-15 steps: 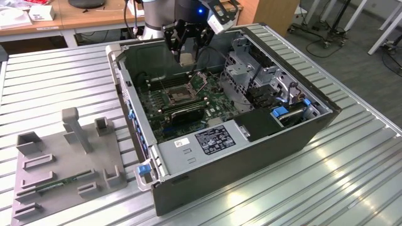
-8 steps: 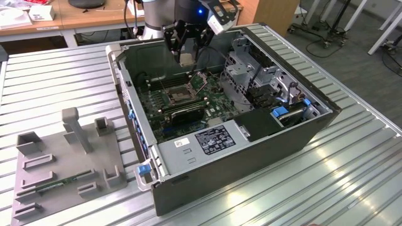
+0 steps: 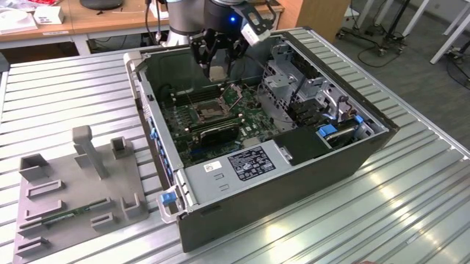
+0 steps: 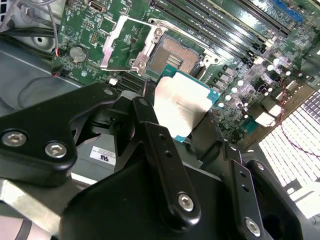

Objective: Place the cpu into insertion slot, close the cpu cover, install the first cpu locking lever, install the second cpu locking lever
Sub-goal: 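Place the cpu into insertion slot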

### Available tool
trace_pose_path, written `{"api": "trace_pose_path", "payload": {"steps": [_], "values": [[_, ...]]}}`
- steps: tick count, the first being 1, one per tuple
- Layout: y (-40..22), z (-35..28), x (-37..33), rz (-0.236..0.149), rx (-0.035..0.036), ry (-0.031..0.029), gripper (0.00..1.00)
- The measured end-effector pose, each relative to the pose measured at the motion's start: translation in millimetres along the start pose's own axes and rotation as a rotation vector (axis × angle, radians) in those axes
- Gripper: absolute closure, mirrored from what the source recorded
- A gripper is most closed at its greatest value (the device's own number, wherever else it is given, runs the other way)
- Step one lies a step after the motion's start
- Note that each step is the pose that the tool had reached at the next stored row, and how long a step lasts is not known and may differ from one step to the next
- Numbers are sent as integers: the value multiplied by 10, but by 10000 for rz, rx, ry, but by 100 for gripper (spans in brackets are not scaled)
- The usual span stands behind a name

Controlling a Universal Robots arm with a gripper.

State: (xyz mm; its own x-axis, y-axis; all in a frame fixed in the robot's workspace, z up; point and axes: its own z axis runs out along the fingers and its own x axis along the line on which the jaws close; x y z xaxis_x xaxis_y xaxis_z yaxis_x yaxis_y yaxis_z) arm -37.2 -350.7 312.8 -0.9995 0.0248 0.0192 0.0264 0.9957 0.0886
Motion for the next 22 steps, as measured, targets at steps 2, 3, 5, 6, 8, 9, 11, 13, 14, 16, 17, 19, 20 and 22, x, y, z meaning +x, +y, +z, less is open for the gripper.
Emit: {"api": "trace_pose_path", "payload": {"steps": [2,3,5,6,8,9,11,13,14,16,17,19,20,22], "values": [[-4,36,6,0,0,0,46],[-5,53,9,0,1,1,46],[-10,109,15,-1,-1,0,46],[-11,122,15,-2,-2,0,46],[-12,124,16,-1,2,1,46],[-12,124,16,0,4,2,46],[-12,125,16,-1,1,0,46],[-12,125,16,5,1,0,46],[-12,126,16,60,0,-5,46],[-12,128,16,281,-5,-24,46],[-12,130,16,436,-8,-38,46],[-13,135,16,794,-15,-70,46],[-13,137,16,973,-18,-87,46],[-13,142,16,1347,-25,-119,46]]}}
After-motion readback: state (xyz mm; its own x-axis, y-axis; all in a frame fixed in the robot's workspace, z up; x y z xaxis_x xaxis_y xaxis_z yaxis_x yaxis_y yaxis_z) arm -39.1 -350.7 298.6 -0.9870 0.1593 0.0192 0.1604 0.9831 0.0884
